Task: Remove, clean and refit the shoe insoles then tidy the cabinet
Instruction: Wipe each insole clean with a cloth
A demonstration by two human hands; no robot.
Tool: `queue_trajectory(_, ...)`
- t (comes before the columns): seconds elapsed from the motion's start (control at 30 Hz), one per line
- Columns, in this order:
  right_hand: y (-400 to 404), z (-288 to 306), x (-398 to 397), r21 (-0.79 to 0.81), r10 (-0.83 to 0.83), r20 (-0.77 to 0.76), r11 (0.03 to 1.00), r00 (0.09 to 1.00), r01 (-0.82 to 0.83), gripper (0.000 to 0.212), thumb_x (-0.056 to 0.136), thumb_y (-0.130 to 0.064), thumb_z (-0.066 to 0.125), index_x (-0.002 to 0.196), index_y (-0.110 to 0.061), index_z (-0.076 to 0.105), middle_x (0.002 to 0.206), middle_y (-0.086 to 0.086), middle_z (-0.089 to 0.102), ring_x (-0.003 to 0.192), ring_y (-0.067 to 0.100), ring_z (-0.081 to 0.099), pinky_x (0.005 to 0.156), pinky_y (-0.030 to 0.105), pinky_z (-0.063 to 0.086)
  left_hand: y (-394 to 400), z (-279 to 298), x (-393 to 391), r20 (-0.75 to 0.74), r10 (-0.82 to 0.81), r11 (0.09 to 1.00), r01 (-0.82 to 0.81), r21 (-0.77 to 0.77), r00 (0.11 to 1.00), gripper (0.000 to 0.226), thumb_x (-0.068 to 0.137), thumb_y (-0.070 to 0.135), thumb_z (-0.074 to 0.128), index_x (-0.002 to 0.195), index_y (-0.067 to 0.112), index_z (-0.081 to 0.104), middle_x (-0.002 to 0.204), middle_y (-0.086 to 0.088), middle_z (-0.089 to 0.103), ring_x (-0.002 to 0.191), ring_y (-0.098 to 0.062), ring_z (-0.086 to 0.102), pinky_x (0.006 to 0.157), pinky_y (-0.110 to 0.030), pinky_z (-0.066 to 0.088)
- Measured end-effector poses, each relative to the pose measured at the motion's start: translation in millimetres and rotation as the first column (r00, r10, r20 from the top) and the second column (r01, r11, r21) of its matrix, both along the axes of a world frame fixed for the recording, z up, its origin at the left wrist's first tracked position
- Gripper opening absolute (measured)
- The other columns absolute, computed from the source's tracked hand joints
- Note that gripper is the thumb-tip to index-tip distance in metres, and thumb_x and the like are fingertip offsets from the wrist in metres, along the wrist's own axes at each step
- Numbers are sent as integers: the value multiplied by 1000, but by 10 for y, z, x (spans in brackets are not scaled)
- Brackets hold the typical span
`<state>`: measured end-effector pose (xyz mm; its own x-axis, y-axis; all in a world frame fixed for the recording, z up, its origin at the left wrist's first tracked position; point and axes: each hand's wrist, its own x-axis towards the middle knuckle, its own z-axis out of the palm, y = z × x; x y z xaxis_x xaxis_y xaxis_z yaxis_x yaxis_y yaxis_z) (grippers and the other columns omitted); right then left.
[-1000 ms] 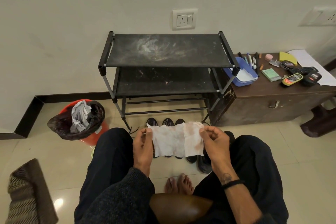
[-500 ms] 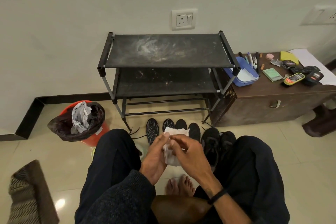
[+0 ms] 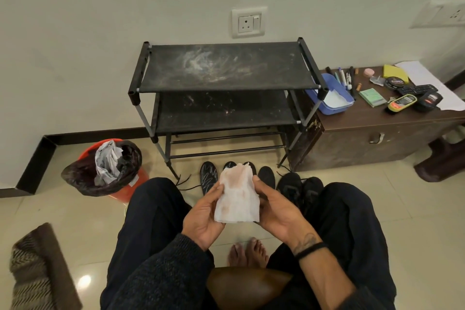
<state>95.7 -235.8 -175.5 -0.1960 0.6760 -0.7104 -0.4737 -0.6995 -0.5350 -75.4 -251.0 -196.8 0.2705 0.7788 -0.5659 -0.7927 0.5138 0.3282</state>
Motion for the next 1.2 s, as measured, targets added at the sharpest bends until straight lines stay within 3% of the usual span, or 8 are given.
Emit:
queue_trajectory(0.2, 2, -62, 114, 96, 61, -4, 994, 998, -61, 36, 89, -8, 73, 124, -1, 66, 120, 20, 71, 111, 34, 70, 98, 48, 55, 15, -115, -40, -158, 80, 997, -80, 8, 984, 37, 102, 14, 52, 139, 11, 56, 132, -19, 65, 125, -38, 60, 109, -61, 42)
queue_trajectory(0.4, -18, -161, 62, 255, -46, 494, 962, 868, -94, 18, 87, -6, 76, 103, -13, 73, 96, 6, 78, 92, 24, 75, 86, 50, 61, -13, -120, -16, -504, 23, 994, 33, 102, 863, 34, 97, 16, 65, 130, 11, 62, 121, -14, 72, 110, -31, 70, 85, -47, 60)
queue_trajectory(0.53, -56, -168, 17, 378, -117, 722, 892, 682, -246, 14, 89, -14, 75, 96, -26, 73, 89, -7, 76, 84, 8, 72, 74, 27, 61, -59, -237, -3, -745, 46, 992, 55, 111, 665, 36, 94, 16, 71, 129, 11, 64, 112, -8, 75, 98, -25, 74, 82, -49, 62)
queue_trajectory(0.77, -152, -266, -129, 428, -192, 885, 693, 424, -580, 22, 94, -26, 68, 116, -26, 67, 104, -16, 64, 89, -2, 64, 77, 18, 57, -65, -206, 75, -791, 25, 981, 135, 136, 612, 31, 95, 21, 69, 126, 14, 65, 107, 0, 77, 96, -18, 75, 83, -42, 62)
queue_trajectory(0.9, -181, -299, -200, 384, -188, 921, 592, 342, -709, 30, 98, -32, 64, 127, -24, 65, 114, -14, 54, 96, -1, 58, 85, 13, 51, -70, -196, 114, -742, 0, 976, 161, 145, 670, 22, 100, 22, 63, 121, 17, 66, 108, -6, 76, 98, -22, 75, 85, -40, 61)
queue_trajectory(1.07, -199, -319, -222, 275, -152, 961, 502, 229, -820, 37, 100, -40, 58, 135, -28, 59, 124, -9, 39, 110, 4, 45, 88, 22, 53, -59, -165, 82, -632, -20, 984, 126, 123, 775, 34, 101, 35, 59, 119, 9, 71, 108, -15, 75, 100, -29, 73, 89, -41, 59)
queue_trajectory(1.13, -198, -319, -226, 259, -132, 966, 479, 222, -839, 36, 100, -42, 57, 134, -32, 60, 130, -7, 36, 116, 7, 38, 89, 21, 48, -64, -143, 69, -602, -4, 985, 107, 135, 799, 36, 99, 38, 62, 118, 8, 71, 108, -18, 74, 101, -31, 72, 88, -41, 58)
queue_trajectory(1.2, -188, -299, -234, 321, -88, 942, 519, 324, -792, 31, 101, -45, 54, 126, -34, 66, 133, -11, 37, 119, 4, 39, 93, 20, 45, -66, -176, 56, -603, 25, 991, 62, 122, 797, 35, 97, 31, 66, 121, 6, 69, 108, -19, 74, 101, -33, 72, 84, -39, 59)
